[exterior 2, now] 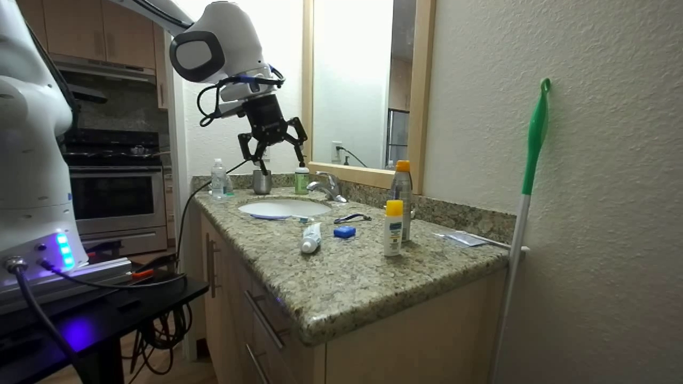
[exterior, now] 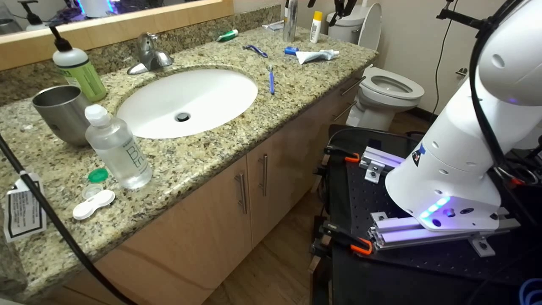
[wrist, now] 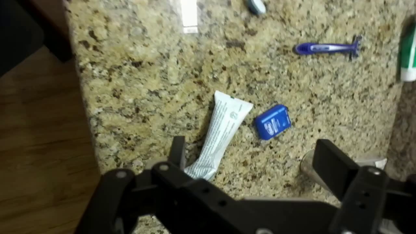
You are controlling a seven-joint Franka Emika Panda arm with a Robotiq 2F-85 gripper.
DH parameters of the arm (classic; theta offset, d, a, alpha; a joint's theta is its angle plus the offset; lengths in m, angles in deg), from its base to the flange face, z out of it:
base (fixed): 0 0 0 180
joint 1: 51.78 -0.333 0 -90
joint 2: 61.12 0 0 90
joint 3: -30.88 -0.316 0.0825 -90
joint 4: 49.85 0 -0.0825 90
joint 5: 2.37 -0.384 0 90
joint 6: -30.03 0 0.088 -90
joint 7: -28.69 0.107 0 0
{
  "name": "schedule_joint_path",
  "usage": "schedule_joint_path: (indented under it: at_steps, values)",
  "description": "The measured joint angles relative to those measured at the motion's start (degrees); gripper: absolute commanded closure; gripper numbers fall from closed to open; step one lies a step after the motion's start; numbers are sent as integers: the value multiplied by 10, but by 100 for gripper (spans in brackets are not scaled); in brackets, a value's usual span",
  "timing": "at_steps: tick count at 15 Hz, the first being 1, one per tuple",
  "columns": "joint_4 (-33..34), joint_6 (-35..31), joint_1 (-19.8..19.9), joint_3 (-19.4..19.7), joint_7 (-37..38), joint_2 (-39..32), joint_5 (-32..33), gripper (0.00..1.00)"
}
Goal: Move the toothpaste to the front right side of the counter
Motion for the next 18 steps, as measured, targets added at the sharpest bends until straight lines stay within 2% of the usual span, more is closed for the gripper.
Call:
schedule_joint_path:
  at_steps: [5,8,12,14,18]
  values:
    - [53,-72,-12,25,9,-93,-127,0]
    - [74,-73,-30,25,19,-137,-182,0]
    - [76,-75,-37,29,20,-144,-182,0]
    - [79,-58,-39,38,33,-155,-153,0]
    - [127,63,-38,59,39,-227,-151,0]
